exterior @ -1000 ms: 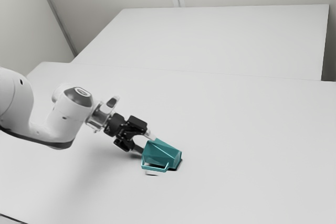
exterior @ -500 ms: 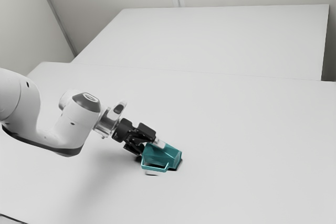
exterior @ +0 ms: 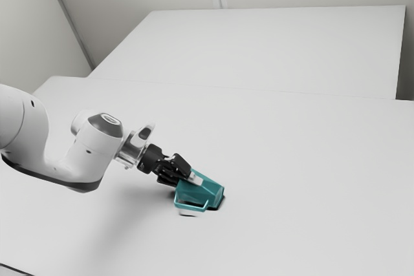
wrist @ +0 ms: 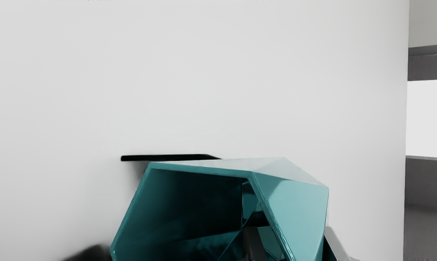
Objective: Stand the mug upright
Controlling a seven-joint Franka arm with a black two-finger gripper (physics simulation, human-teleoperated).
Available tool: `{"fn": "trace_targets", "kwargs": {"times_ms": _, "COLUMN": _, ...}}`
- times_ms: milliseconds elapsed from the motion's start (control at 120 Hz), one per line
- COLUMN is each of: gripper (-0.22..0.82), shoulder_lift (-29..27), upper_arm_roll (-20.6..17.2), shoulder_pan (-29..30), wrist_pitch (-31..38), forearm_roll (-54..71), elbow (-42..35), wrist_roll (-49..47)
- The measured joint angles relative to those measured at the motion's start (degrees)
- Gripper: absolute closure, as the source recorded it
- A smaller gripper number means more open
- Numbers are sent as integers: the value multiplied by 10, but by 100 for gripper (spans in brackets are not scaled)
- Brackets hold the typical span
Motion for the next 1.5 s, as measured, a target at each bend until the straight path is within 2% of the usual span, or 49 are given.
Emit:
{"fn": "trace_targets", "kwargs": {"times_ms": 400, "gripper": 75, "shoulder_lift": -19, "upper_arm_roll": -2, "shoulder_pan": -19, "wrist_pitch": -1, "forearm_roll": -4, "elbow": 15, "wrist_roll": 1}}
{"fn": "trace_targets", "kwargs": {"times_ms": 617, "gripper": 77, "shoulder_lift": -25, "upper_arm_roll": -14, "shoulder_pan": -24, "wrist_pitch": 7, "forearm_roll": 17, "elbow": 38, "wrist_roll": -10}}
{"fn": "trace_targets", "kwargs": {"times_ms": 725, "gripper": 77, "shoulder_lift": -33, "upper_arm_roll": -19, "shoulder_pan": -28, "wrist_pitch": 13, "forearm_roll": 114, "elbow": 84, "wrist_roll": -32}}
{"fn": "trace_targets", "kwargs": {"times_ms": 867, "gripper": 78, "shoulder_lift": -35, "upper_arm_roll": -24, "shoulder_pan": -32, "wrist_pitch": 1, "forearm_roll": 359, "elbow": 184, "wrist_roll": -88}}
{"fn": "trace_targets", "kwargs": {"times_ms": 967, "gripper": 78, "shoulder_lift": -29, "upper_arm_roll": -22, "shoulder_pan": -38, "wrist_pitch": -9, "forearm_roll": 527, "elbow": 202, "wrist_roll": -131}}
{"fn": "trace_targets", "kwargs": {"times_ms": 1050, "gripper": 78, "shoulder_lift": -25, "upper_arm_roll": -17, "shoulder_pan": -45, "wrist_pitch": -15, "forearm_roll": 615, "elbow": 205, "wrist_roll": -162}}
{"fn": "trace_targets", "kwargs": {"times_ms": 1250, "gripper": 78, "shoulder_lift": -1, "upper_arm_roll": -14, "shoulder_pan": -46, "wrist_pitch": -5, "forearm_roll": 690, "elbow": 198, "wrist_roll": -227}}
{"fn": "trace_targets", "kwargs": {"times_ms": 1500, "gripper": 78, "shoulder_lift": 22, "upper_arm_roll": 3, "shoulder_pan": -25, "wrist_pitch": 58, "forearm_roll": 694, "elbow": 163, "wrist_roll": -288}}
